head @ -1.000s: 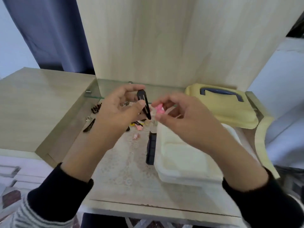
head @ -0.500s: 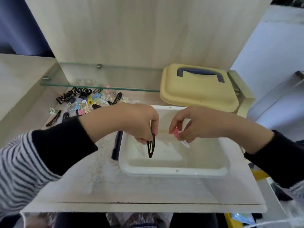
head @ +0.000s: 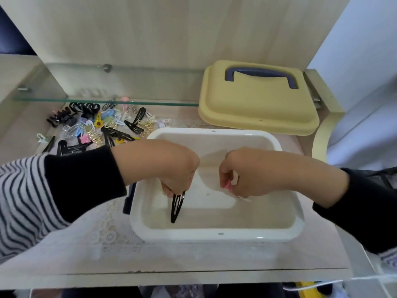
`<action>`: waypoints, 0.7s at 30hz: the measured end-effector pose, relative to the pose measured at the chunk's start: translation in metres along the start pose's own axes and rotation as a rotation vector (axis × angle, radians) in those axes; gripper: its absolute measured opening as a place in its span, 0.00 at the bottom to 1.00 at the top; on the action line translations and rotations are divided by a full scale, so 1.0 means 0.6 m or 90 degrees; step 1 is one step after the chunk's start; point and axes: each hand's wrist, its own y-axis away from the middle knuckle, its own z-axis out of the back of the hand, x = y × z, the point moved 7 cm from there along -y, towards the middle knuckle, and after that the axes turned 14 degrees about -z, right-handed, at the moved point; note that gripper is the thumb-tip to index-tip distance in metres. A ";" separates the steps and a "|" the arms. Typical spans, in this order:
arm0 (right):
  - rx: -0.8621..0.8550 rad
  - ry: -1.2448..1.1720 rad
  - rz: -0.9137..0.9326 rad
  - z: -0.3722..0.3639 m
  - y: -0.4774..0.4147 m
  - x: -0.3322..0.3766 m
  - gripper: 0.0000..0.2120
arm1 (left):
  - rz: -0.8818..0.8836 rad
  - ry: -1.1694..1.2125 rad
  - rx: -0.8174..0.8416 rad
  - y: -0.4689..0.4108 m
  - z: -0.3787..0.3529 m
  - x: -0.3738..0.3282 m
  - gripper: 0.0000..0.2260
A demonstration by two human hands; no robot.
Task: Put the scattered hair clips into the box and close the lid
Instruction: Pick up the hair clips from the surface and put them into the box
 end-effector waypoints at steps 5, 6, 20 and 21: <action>-0.009 0.093 0.025 -0.006 0.001 0.013 0.07 | -0.007 -0.212 -0.037 -0.003 0.006 -0.009 0.11; -0.007 0.109 0.029 -0.006 0.003 0.014 0.07 | -0.012 -0.228 -0.036 -0.002 0.004 -0.011 0.11; -0.096 0.263 0.038 -0.013 0.000 0.021 0.07 | -0.037 -0.330 0.029 -0.013 -0.013 -0.005 0.12; -0.100 0.279 0.032 -0.015 0.000 0.020 0.08 | -0.039 -0.330 0.024 -0.014 -0.012 -0.004 0.12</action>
